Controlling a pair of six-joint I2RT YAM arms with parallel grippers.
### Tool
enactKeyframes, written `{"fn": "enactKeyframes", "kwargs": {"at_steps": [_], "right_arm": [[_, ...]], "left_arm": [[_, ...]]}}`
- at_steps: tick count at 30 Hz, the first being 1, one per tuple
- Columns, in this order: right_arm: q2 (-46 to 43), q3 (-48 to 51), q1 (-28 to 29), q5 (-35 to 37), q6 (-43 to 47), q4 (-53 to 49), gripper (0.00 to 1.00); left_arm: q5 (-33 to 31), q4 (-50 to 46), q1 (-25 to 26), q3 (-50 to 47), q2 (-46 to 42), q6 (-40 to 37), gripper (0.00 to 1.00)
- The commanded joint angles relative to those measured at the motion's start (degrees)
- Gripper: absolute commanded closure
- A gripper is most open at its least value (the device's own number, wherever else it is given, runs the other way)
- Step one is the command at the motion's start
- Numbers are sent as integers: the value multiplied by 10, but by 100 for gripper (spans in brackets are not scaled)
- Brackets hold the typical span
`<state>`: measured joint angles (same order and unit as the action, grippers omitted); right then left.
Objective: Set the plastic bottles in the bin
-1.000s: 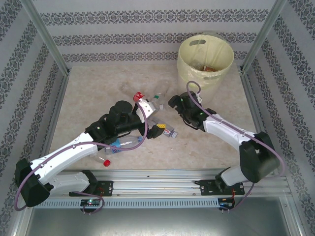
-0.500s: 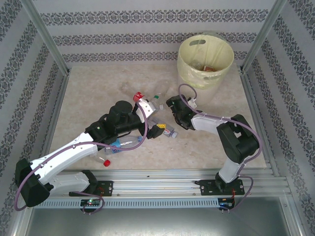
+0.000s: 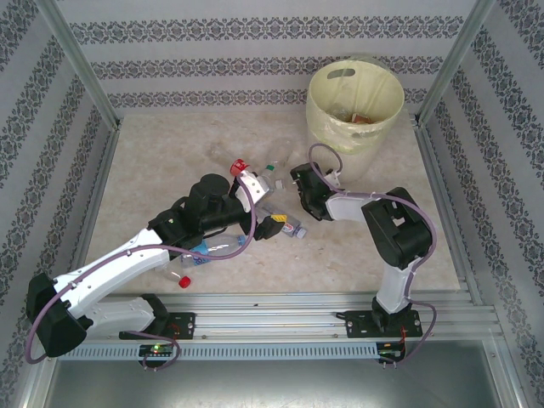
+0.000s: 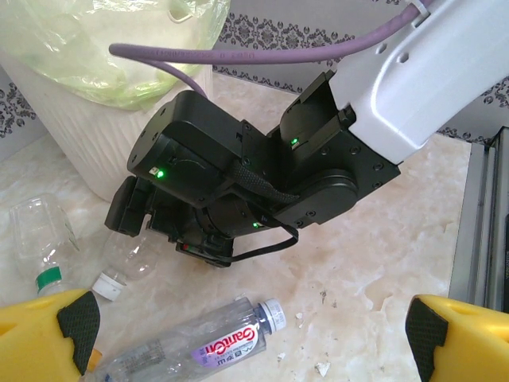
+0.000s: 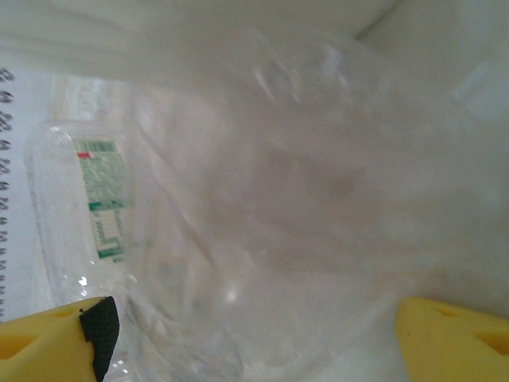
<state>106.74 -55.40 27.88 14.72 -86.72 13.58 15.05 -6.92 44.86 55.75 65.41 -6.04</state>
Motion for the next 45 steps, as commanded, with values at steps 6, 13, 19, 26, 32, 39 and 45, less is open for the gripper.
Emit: {"fn": "enactKeyframes", "kwargs": {"at_steps": [6,13,19,26,32,39,45], "right_arm": [[33,-19,-24,16,-20,24,11],[49,-28,-33,9,-24,26,18],[40,-21,-34,18,-18,23,28],[1,-7,-34,36,31,22,35],[-71,25,-30,63,93,9,39],[-188,76,-22,98,171,-23,40],[-298,87,-5,134,279,-82,41]], "left_arm": [[11,4,-5,4,2,-13,0],[11,4,-5,4,2,-13,0],[11,4,-5,3,2,-13,0],[11,4,-5,4,0,-12,0],[14,9,-5,2,0,-10,0],[20,30,-5,-10,-6,-3,0],[27,54,-5,-17,-13,24,0]]}}
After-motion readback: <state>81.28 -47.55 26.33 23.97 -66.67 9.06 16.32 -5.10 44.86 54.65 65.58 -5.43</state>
